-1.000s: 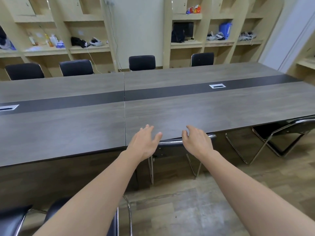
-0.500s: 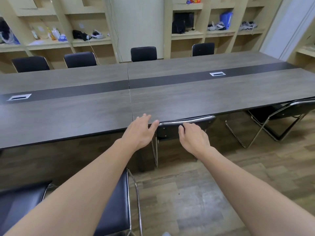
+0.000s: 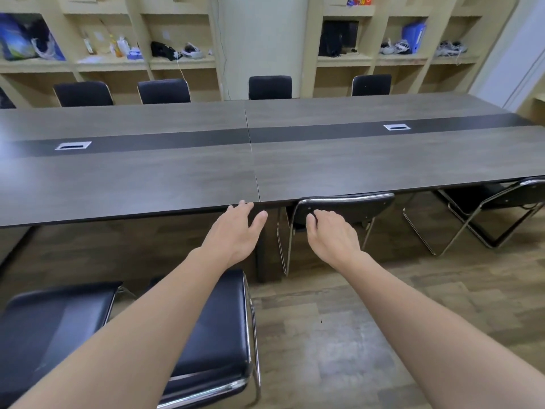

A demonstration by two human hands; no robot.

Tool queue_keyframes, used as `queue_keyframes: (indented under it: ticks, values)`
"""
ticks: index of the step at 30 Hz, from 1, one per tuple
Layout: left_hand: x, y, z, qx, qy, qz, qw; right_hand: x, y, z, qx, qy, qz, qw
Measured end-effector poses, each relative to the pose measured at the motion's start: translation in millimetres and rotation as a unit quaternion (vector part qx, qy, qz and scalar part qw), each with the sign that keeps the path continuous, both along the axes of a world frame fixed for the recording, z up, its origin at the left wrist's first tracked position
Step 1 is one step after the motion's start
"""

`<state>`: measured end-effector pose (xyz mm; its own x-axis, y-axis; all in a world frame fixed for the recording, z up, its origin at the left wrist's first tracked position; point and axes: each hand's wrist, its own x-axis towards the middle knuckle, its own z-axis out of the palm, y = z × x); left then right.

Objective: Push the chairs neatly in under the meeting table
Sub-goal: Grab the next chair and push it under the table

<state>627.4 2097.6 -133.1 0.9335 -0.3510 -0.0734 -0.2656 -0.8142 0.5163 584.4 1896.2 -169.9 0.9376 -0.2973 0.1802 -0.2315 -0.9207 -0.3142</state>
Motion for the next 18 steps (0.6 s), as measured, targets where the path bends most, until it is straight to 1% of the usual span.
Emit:
queue_keyframes:
  ticks: [5, 11, 18]
  values:
    - [16, 64, 2, -0.006, -0.005, 0.002, 1.000, 17, 71, -2, 0.004, -0.005, 0.002, 1.000]
    - [41, 165, -7, 0.005, 0.000, -0.003, 1.000, 40, 178, -13, 0.017, -0.005, 0.003, 1.000]
    - [42, 259, -25, 0.013, 0.021, 0.006, 1.000, 43, 271, -24, 0.025, 0.001, 0.013, 1.000]
